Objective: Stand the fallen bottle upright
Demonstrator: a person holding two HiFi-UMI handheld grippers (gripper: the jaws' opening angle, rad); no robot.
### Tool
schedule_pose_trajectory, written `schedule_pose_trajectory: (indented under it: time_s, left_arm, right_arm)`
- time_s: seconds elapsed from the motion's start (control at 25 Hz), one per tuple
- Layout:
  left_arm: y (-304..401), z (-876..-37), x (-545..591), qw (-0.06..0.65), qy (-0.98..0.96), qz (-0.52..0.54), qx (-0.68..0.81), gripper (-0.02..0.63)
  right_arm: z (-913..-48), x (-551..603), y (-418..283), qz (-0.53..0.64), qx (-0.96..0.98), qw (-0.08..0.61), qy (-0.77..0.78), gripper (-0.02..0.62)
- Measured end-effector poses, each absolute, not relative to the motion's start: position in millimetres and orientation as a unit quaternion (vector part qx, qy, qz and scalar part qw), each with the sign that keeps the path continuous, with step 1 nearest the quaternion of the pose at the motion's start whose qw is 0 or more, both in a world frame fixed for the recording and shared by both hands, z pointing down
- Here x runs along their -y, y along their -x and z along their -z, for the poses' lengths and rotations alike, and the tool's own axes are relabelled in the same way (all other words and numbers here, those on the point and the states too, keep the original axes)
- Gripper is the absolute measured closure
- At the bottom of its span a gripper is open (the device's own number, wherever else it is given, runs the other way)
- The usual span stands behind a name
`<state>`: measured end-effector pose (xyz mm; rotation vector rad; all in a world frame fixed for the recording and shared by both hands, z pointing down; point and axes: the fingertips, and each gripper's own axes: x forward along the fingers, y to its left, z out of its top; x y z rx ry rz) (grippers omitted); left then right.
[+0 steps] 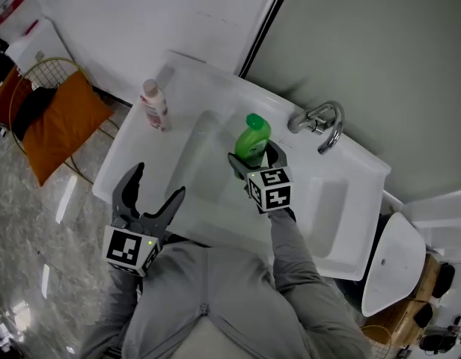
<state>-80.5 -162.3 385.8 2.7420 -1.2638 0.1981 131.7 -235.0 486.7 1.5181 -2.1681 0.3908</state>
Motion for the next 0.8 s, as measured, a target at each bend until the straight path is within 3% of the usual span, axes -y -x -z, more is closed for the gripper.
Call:
schedule_pose_trajectory:
  time_s: [0.28,0.8]
  left_arm:
    - [92,-390,153,0.063,-0.897,-0.075,0.431,0.178]
    - [90,-394,149,0.098,-0.888,-0.108,0.436,0.178]
  right_arm:
    - [-447,272,-136,-0.112,0.787,0.175,-0.581,0.163]
    - [-419,334,-152,-0.064,0.775,0.132,-0.614,0.161]
